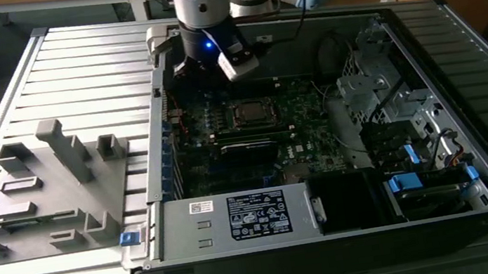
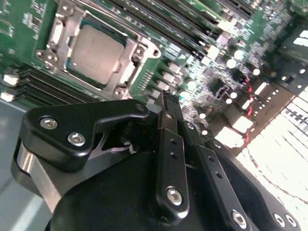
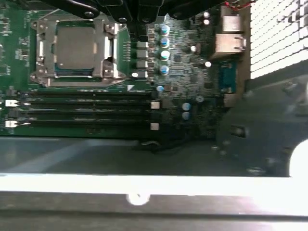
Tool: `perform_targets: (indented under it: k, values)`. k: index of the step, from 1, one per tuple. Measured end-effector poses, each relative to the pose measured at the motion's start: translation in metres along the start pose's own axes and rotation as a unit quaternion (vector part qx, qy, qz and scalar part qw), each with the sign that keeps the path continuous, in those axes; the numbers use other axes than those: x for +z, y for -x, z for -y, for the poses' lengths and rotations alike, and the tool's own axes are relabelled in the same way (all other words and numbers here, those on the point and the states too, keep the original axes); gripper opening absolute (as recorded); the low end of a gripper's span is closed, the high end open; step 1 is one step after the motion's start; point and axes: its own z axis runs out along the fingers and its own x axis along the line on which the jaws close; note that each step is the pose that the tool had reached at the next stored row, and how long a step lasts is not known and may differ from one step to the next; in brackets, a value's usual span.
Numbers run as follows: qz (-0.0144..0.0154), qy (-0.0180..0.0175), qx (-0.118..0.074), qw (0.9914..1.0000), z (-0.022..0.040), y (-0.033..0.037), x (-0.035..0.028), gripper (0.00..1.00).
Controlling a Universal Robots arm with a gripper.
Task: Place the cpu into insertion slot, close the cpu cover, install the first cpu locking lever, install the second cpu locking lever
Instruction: 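Install the first cpu locking lever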
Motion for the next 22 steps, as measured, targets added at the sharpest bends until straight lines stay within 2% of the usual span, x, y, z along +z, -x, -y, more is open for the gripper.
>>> perform_targets:
  k: [9, 22]
  values:
    - [0.0000, 0.0001, 0.000, 1.00000, 0.0000, -0.0009, -0.0018, 0.11]
    - [0.0001, 0.0001, 0.000, 1.00000, 0.0000, -0.0002, -0.0159, 0.11]
